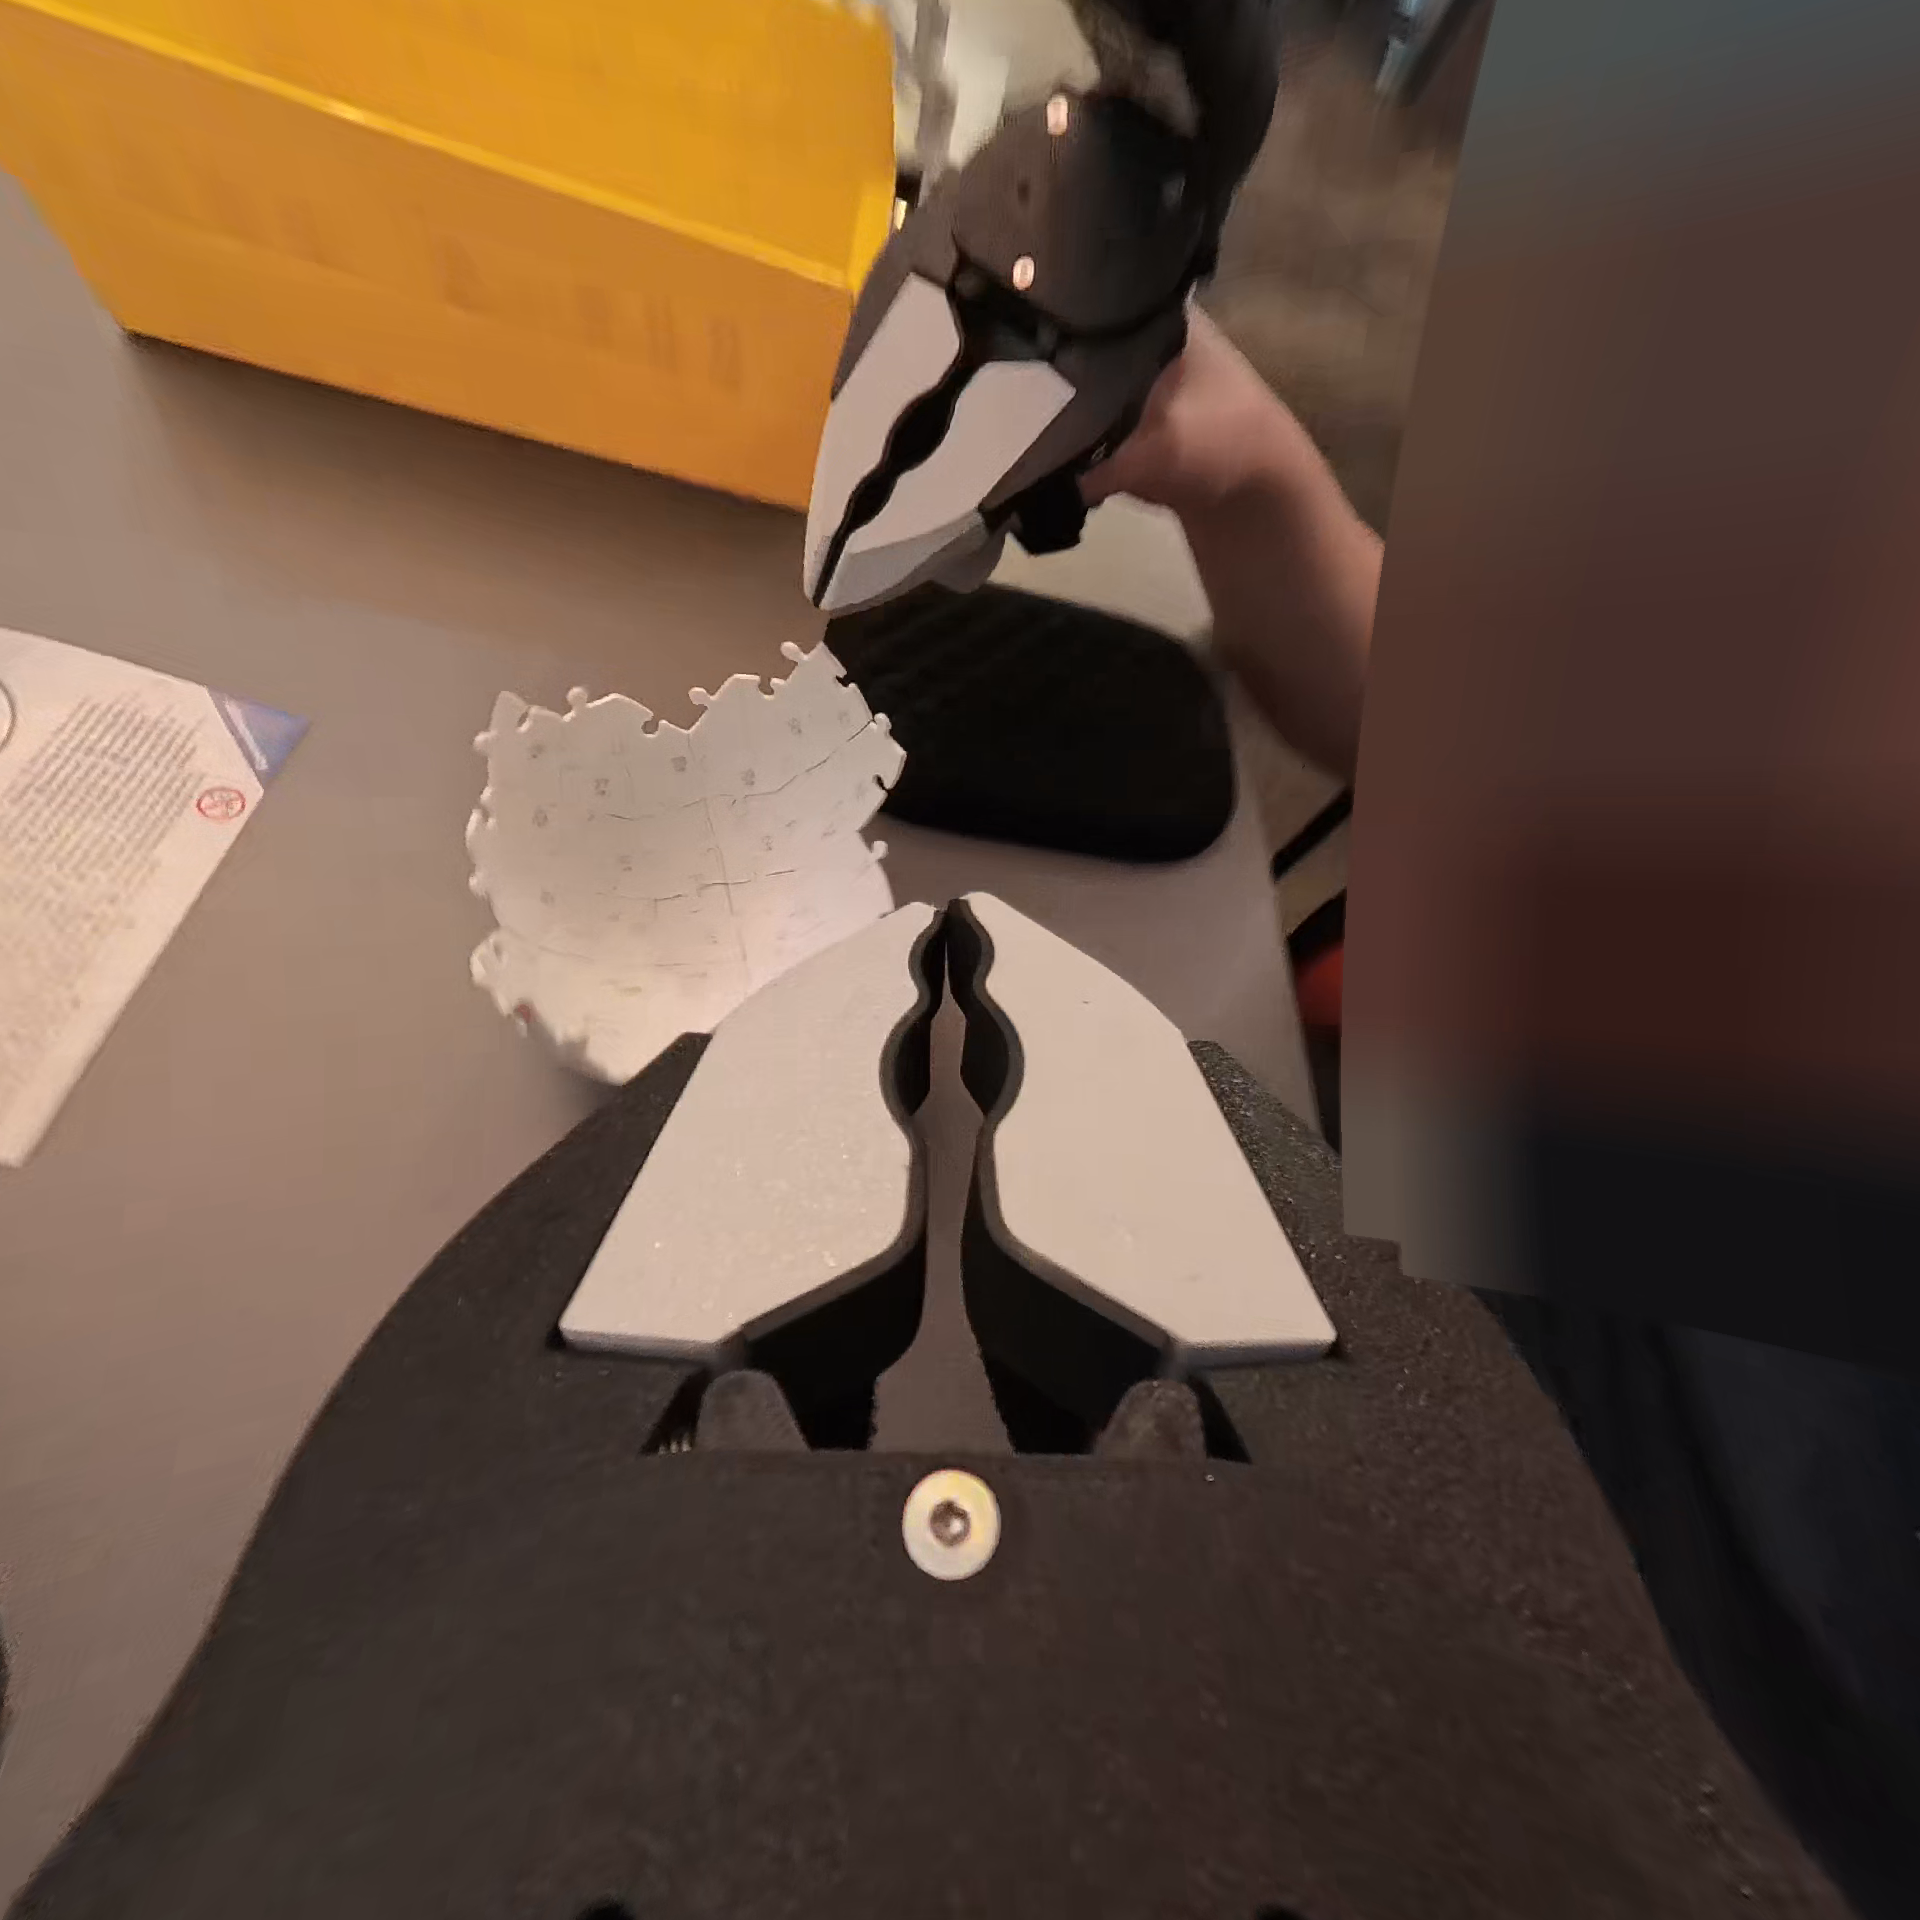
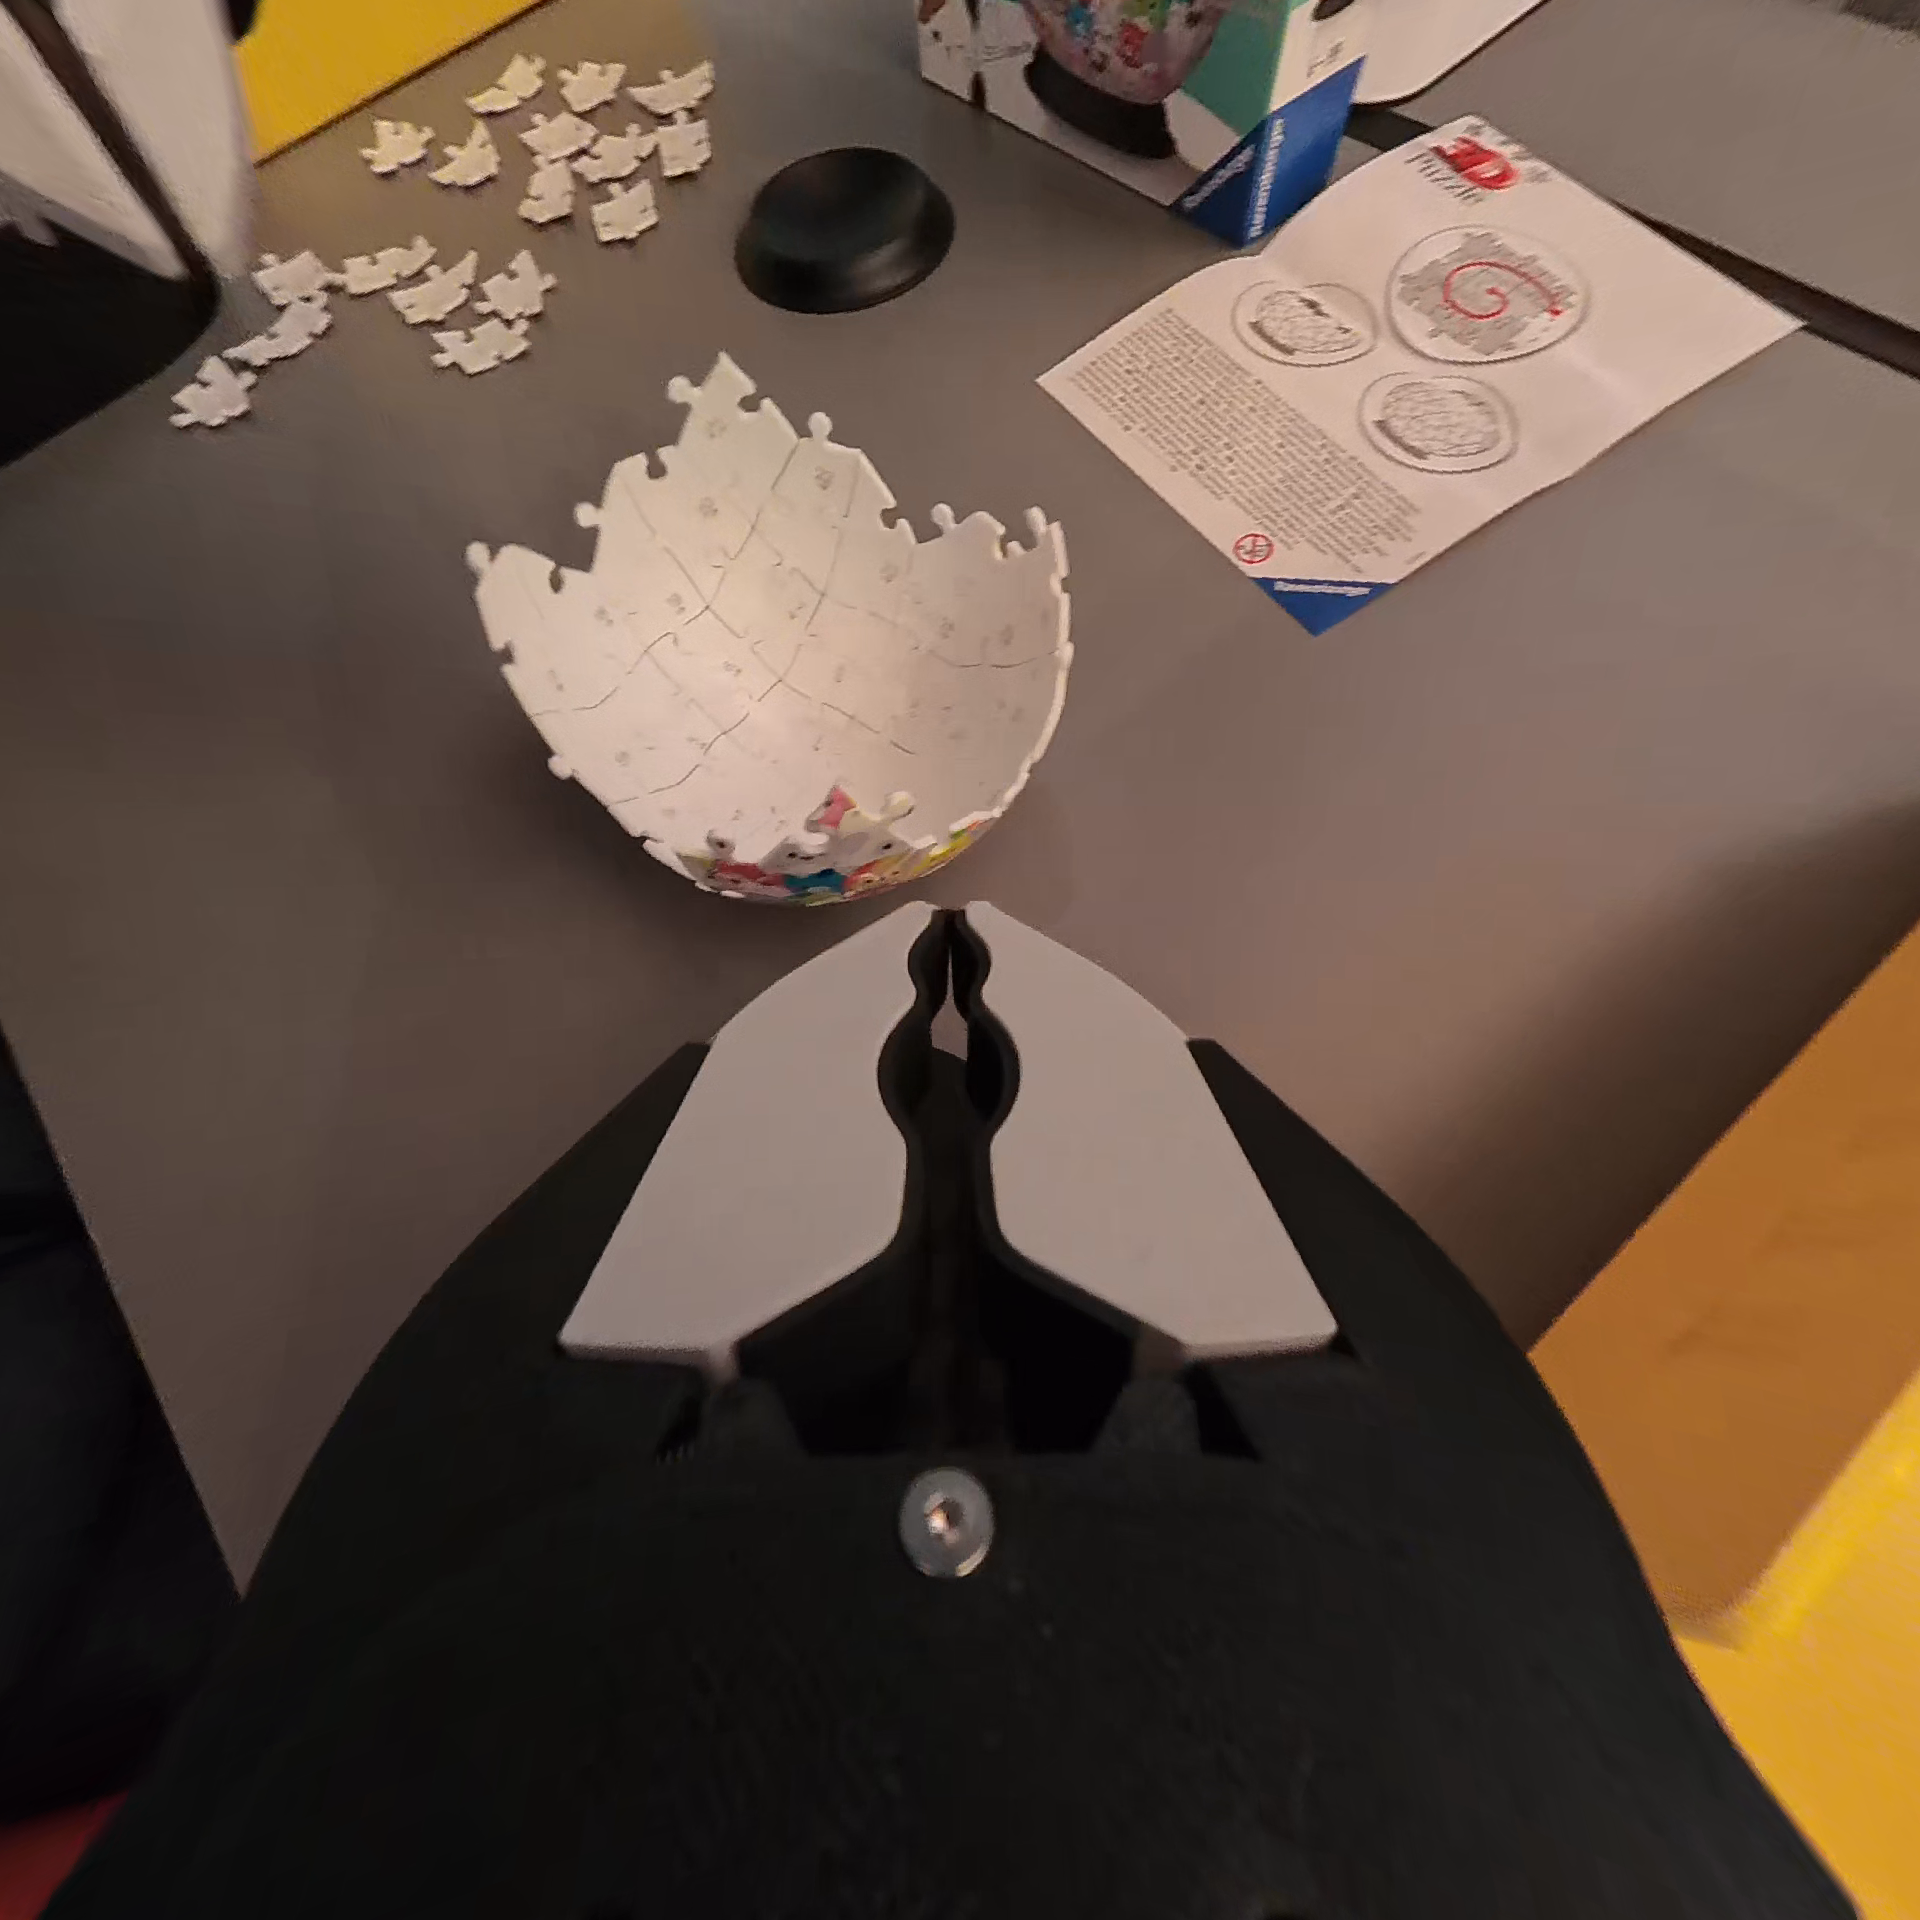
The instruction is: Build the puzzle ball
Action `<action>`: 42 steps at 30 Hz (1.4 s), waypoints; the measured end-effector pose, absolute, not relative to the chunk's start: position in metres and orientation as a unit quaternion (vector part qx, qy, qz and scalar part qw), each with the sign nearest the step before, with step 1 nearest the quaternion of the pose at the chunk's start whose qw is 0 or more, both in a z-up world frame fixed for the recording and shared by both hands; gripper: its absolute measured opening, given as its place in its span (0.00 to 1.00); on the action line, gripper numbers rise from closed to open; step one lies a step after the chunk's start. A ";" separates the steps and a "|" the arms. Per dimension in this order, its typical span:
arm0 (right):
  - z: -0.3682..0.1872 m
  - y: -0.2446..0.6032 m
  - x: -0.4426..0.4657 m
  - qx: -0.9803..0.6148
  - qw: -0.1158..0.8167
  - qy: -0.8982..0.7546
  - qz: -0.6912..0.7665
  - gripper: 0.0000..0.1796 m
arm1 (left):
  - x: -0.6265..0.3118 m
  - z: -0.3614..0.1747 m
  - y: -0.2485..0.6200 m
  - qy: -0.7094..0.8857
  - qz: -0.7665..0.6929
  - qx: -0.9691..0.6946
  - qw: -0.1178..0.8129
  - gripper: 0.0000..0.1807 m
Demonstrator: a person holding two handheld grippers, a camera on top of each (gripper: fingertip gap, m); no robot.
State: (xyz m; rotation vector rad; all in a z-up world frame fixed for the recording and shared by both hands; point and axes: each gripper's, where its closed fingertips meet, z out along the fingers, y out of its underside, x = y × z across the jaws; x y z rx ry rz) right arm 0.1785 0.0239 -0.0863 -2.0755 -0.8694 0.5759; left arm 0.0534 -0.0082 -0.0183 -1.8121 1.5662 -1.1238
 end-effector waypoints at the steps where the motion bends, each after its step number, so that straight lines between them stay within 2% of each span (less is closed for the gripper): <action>1: -0.088 0.023 0.177 -0.816 0.393 -0.352 0.236 0.01 | 0.062 -0.022 -0.007 0.582 -0.398 -0.667 0.238 0.00; 8: -0.106 0.019 0.167 -0.809 0.362 -0.391 0.250 0.01 | 0.112 -0.062 -0.002 0.618 -0.350 -0.687 0.153 0.00; 12: -0.108 0.021 0.164 -0.806 0.370 -0.389 0.249 0.01 | 0.128 -0.068 0.004 0.630 -0.333 -0.687 0.139 0.00; 28: -0.120 0.020 0.170 -0.834 0.347 -0.353 0.244 0.01 | 0.080 -0.039 0.036 0.545 -0.344 -0.737 0.204 0.01; 33: -0.118 0.020 0.175 -0.836 0.353 -0.338 0.250 0.05 | 0.053 -0.019 0.057 0.454 -0.427 -0.743 0.245 0.25; 40: -0.087 0.009 0.177 -0.816 0.414 -0.293 0.278 0.20 | 0.004 -0.025 0.052 0.375 -0.466 -0.739 0.311 0.35; 42: -0.086 0.004 0.169 -0.821 0.403 -0.275 0.297 0.23 | -0.001 -0.032 0.050 0.362 -0.471 -0.734 0.329 0.42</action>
